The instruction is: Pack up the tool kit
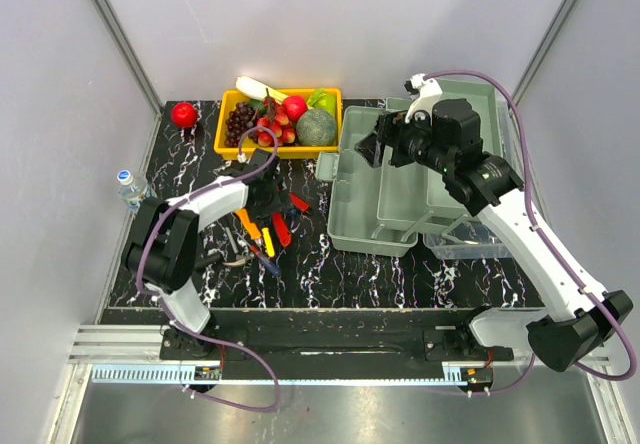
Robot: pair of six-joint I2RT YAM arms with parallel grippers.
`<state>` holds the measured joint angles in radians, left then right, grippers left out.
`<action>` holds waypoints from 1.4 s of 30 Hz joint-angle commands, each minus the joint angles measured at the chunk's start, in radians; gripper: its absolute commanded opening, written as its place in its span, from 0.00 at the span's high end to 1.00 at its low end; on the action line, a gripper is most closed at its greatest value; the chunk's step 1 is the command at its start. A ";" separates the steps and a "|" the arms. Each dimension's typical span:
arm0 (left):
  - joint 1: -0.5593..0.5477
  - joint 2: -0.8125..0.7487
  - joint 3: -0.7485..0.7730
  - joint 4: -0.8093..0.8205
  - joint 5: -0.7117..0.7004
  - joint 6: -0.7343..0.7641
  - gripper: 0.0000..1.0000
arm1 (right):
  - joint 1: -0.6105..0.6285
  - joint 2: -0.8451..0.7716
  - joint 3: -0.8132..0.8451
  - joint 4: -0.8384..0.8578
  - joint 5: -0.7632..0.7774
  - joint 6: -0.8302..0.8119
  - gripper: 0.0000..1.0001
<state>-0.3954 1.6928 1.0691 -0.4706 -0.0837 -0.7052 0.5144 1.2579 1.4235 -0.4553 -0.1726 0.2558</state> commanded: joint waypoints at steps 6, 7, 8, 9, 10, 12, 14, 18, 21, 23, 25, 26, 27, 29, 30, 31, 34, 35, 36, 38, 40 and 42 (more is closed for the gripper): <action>0.001 0.096 0.092 0.014 -0.004 0.021 0.48 | 0.015 -0.005 -0.008 0.004 0.058 -0.003 0.18; 0.001 0.099 0.098 0.004 -0.013 0.027 0.51 | 0.015 -0.008 -0.009 0.004 0.062 -0.004 0.17; 0.001 0.097 0.106 -0.006 -0.025 0.032 0.56 | 0.015 -0.008 -0.012 0.003 0.061 -0.006 0.17; 0.001 0.096 0.112 -0.017 -0.036 0.036 0.61 | 0.015 -0.006 -0.014 0.003 0.062 -0.009 0.17; 0.003 0.091 0.115 -0.025 -0.040 0.042 0.67 | 0.015 -0.008 -0.015 0.003 0.062 -0.010 0.17; 0.003 0.071 0.127 -0.046 -0.050 0.052 0.78 | 0.016 -0.003 -0.017 0.006 0.058 -0.013 0.16; 0.004 0.041 0.141 -0.071 -0.063 0.056 0.92 | 0.013 -0.002 -0.020 0.006 0.045 -0.021 0.16; -0.003 -0.074 0.163 -0.106 -0.122 0.024 1.00 | 0.018 0.001 -0.035 0.041 -0.059 -0.052 0.13; -0.025 -0.178 0.212 -0.106 -0.134 -0.002 1.00 | 0.035 0.014 -0.046 0.070 -0.188 -0.098 0.09; -0.039 -0.220 0.273 -0.112 -0.101 -0.008 1.00 | 0.050 0.020 -0.057 0.101 -0.267 -0.112 0.06; -0.043 -0.240 0.343 -0.138 -0.061 -0.023 1.00 | 0.062 0.028 -0.070 0.141 -0.321 -0.110 0.03; -0.043 -0.243 0.380 -0.155 -0.033 -0.033 1.00 | 0.075 0.031 -0.074 0.159 -0.324 -0.109 0.02; -0.043 -0.249 0.408 -0.164 -0.006 -0.042 1.00 | 0.088 0.037 -0.077 0.174 -0.327 -0.105 0.00; -0.046 -0.262 0.431 -0.160 0.048 -0.085 1.00 | 0.105 0.050 -0.071 0.191 -0.329 -0.105 0.01; -0.046 -0.268 0.434 -0.146 0.079 -0.099 1.00 | 0.113 0.064 -0.061 0.196 -0.329 -0.104 0.01; -0.048 -0.274 0.433 -0.139 0.110 -0.117 1.00 | 0.119 0.075 -0.054 0.199 -0.329 -0.104 0.01; -0.060 -0.289 0.411 -0.091 0.176 -0.154 1.00 | 0.131 0.095 -0.040 0.225 -0.305 -0.086 0.01; -0.062 -0.291 0.408 -0.080 0.189 -0.161 1.00 | 0.133 0.104 -0.038 0.233 -0.298 -0.078 0.01; -0.066 -0.295 0.404 -0.070 0.200 -0.165 1.00 | 0.137 0.112 -0.037 0.240 -0.291 -0.072 0.01; -0.072 -0.300 0.404 -0.050 0.217 -0.169 1.00 | 0.139 0.135 -0.028 0.244 -0.275 -0.053 0.02; -0.079 -0.301 0.400 -0.010 0.251 -0.163 1.00 | 0.144 0.170 0.001 0.216 -0.260 -0.038 0.04; -0.091 -0.303 0.404 0.009 0.254 -0.152 1.00 | 0.147 0.204 0.028 0.185 -0.254 -0.032 0.07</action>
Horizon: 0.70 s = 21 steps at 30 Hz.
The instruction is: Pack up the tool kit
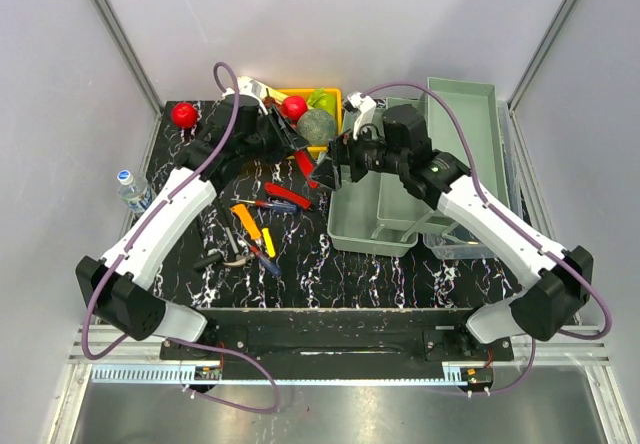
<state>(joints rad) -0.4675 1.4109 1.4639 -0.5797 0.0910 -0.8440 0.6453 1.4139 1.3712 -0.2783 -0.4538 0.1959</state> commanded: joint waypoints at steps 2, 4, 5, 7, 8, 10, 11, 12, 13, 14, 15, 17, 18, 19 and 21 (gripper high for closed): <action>-0.031 -0.015 0.016 0.124 0.081 -0.001 1.00 | 0.022 0.063 0.081 0.013 0.040 0.037 0.08; -0.042 -0.010 0.021 0.129 0.085 0.006 1.00 | 0.030 0.071 0.081 0.028 0.082 0.049 0.12; -0.046 -0.009 0.024 0.130 0.087 0.006 1.00 | 0.030 0.074 0.083 0.034 0.095 0.057 0.16; -0.051 -0.007 0.023 0.135 0.088 0.010 0.99 | 0.030 0.082 0.091 0.034 0.119 0.066 0.28; -0.051 -0.007 0.023 0.136 0.092 0.013 0.97 | 0.030 0.082 0.092 0.031 0.130 0.071 0.37; -0.051 -0.010 0.026 0.141 0.085 0.022 0.91 | 0.028 0.074 0.085 0.042 0.145 0.077 0.53; -0.051 -0.013 0.027 0.141 0.076 0.028 0.86 | 0.028 0.066 0.075 0.050 0.156 0.082 0.64; -0.051 -0.016 0.029 0.141 0.072 0.031 0.81 | 0.030 0.057 0.066 0.062 0.164 0.082 0.71; -0.051 -0.020 0.033 0.141 0.067 0.040 0.74 | 0.030 0.045 0.055 0.073 0.176 0.088 0.77; -0.051 -0.024 0.036 0.141 0.061 0.048 0.63 | 0.028 0.033 0.045 0.082 0.193 0.091 0.82; -0.049 -0.027 0.038 0.139 0.055 0.054 0.45 | 0.030 0.025 0.037 0.091 0.204 0.092 0.87; -0.051 -0.038 0.044 0.139 0.036 0.074 0.19 | 0.028 0.004 0.019 0.103 0.239 0.096 0.90; -0.049 -0.044 0.047 0.139 0.023 0.085 0.10 | 0.028 -0.006 0.014 0.106 0.265 0.097 0.91; -0.048 -0.050 0.049 0.139 0.010 0.101 0.04 | 0.030 -0.016 0.009 0.105 0.295 0.096 0.91; -0.048 -0.067 0.050 0.138 -0.031 0.132 0.01 | 0.028 -0.044 -0.003 0.106 0.384 0.099 0.92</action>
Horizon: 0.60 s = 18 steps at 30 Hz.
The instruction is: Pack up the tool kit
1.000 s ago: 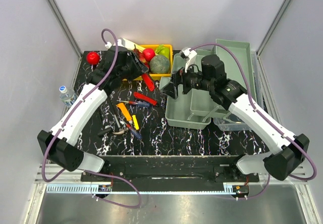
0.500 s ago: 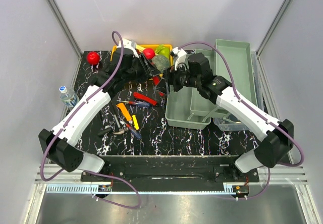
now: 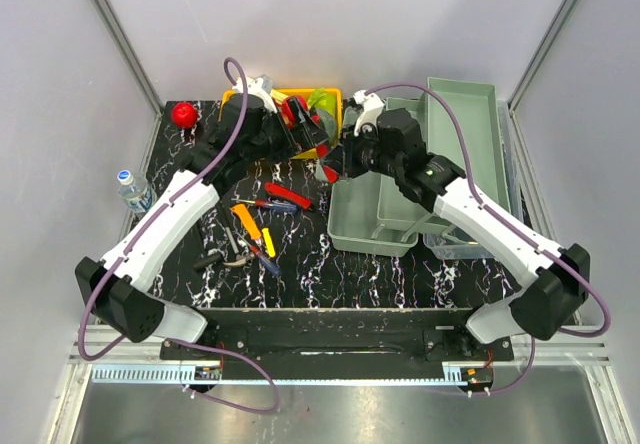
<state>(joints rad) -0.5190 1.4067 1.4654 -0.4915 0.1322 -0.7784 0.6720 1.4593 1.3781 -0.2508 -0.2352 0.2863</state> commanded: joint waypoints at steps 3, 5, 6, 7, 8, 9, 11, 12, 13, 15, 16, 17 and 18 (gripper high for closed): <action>0.011 -0.092 0.044 0.048 -0.127 0.102 0.01 | 0.001 -0.137 -0.014 0.050 0.348 0.004 0.91; 0.014 -0.110 0.041 0.048 -0.166 0.122 0.01 | 0.000 -0.157 0.004 -0.002 0.489 0.001 0.90; 0.019 -0.115 0.036 0.048 -0.178 0.129 0.01 | 0.000 -0.165 0.018 -0.040 0.564 0.001 0.90; 0.022 -0.120 0.033 0.048 -0.186 0.136 0.01 | 0.000 -0.172 0.027 -0.073 0.655 0.002 0.89; 0.024 -0.121 0.029 0.048 -0.192 0.143 0.01 | -0.003 -0.180 0.036 -0.114 0.747 0.005 0.89; 0.027 -0.121 0.023 0.048 -0.194 0.146 0.01 | -0.012 -0.186 0.039 -0.143 0.789 0.005 0.89; 0.033 -0.121 0.012 0.048 -0.190 0.146 0.01 | -0.049 -0.212 0.036 -0.189 0.810 0.004 0.87; 0.034 -0.120 0.006 0.048 -0.186 0.145 0.01 | -0.073 -0.223 0.030 -0.206 0.804 0.007 0.87; 0.036 -0.118 0.000 0.048 -0.178 0.143 0.01 | -0.104 -0.238 0.023 -0.225 0.800 0.011 0.87; 0.040 -0.111 -0.010 0.047 -0.164 0.139 0.01 | -0.159 -0.260 0.004 -0.251 0.800 0.019 0.87; 0.043 -0.107 -0.014 0.048 -0.160 0.137 0.01 | -0.184 -0.266 -0.004 -0.266 0.801 0.016 0.87; 0.043 -0.104 -0.019 0.047 -0.155 0.137 0.01 | -0.215 -0.270 -0.005 -0.281 0.795 0.013 0.87; 0.045 -0.103 -0.026 0.047 -0.154 0.139 0.01 | -0.233 -0.272 -0.005 -0.298 0.795 0.013 0.87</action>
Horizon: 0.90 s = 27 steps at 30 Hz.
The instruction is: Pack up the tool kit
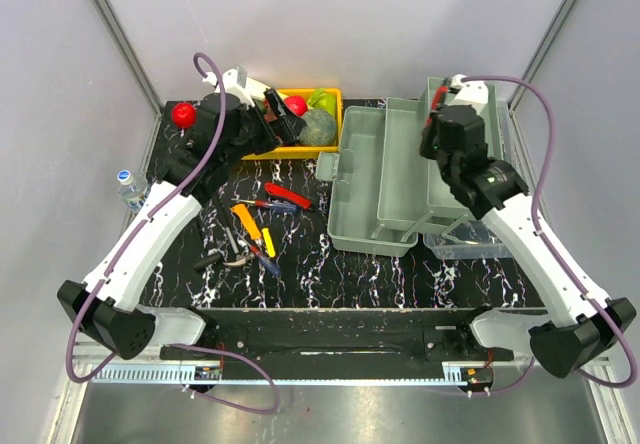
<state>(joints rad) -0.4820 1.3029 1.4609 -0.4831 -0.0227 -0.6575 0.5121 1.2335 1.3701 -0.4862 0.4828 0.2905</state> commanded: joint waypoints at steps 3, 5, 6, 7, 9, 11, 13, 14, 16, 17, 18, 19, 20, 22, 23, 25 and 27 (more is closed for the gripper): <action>0.023 0.001 -0.056 0.037 0.001 0.013 0.01 | -0.127 -0.048 -0.017 -0.091 0.041 -0.017 0.84; 0.040 -0.002 -0.085 0.034 0.001 0.001 0.01 | -0.161 -0.051 -0.045 -0.091 -0.005 -0.039 0.82; 0.051 -0.001 -0.099 0.031 0.006 -0.007 0.01 | -0.175 -0.048 -0.060 -0.098 -0.018 -0.045 0.82; 0.062 0.002 -0.114 0.028 0.007 -0.007 0.01 | -0.182 -0.045 -0.071 -0.104 -0.029 -0.044 0.81; 0.085 0.015 -0.137 0.006 -0.002 -0.013 0.01 | -0.196 -0.039 -0.081 -0.114 -0.065 -0.047 0.81; 0.109 0.032 -0.155 -0.015 -0.011 -0.014 0.01 | -0.196 -0.029 -0.088 -0.124 -0.078 -0.034 0.79; 0.126 0.051 -0.183 -0.028 -0.016 -0.019 0.01 | -0.196 -0.023 -0.094 -0.133 -0.067 -0.018 0.76; 0.132 0.059 -0.198 -0.026 -0.020 -0.017 0.01 | -0.196 -0.022 -0.092 -0.140 -0.050 -0.005 0.73; 0.140 0.078 -0.226 -0.017 -0.011 -0.010 0.01 | -0.198 -0.020 -0.094 -0.144 -0.038 0.007 0.66; 0.143 0.090 -0.241 -0.006 -0.008 -0.007 0.01 | -0.196 -0.020 -0.095 -0.144 -0.041 0.010 0.64; 0.143 0.101 -0.250 -0.003 -0.006 -0.005 0.01 | -0.196 -0.017 -0.097 -0.146 -0.036 0.015 0.61; 0.146 0.114 -0.260 0.003 -0.002 -0.002 0.01 | -0.196 -0.017 -0.095 -0.153 -0.029 0.019 0.60; 0.148 0.130 -0.266 0.005 0.004 0.001 0.01 | -0.196 -0.012 -0.094 -0.161 -0.015 0.021 0.58; 0.151 0.160 -0.270 0.011 0.013 0.007 0.01 | -0.196 -0.008 -0.091 -0.172 -0.003 0.022 0.55; 0.151 0.177 -0.274 0.011 0.015 0.007 0.01 | -0.196 -0.006 -0.088 -0.178 0.002 0.024 0.53; 0.155 0.209 -0.270 0.015 0.014 0.006 0.01 | -0.196 -0.011 -0.082 -0.184 0.026 0.032 0.45; 0.161 0.239 -0.258 0.005 0.004 -0.001 0.01 | -0.196 -0.028 -0.068 -0.190 0.060 0.039 0.36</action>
<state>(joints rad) -0.3370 1.5051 1.1843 -0.5095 -0.0185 -0.6621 0.3176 1.2251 1.2659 -0.6640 0.4618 0.3080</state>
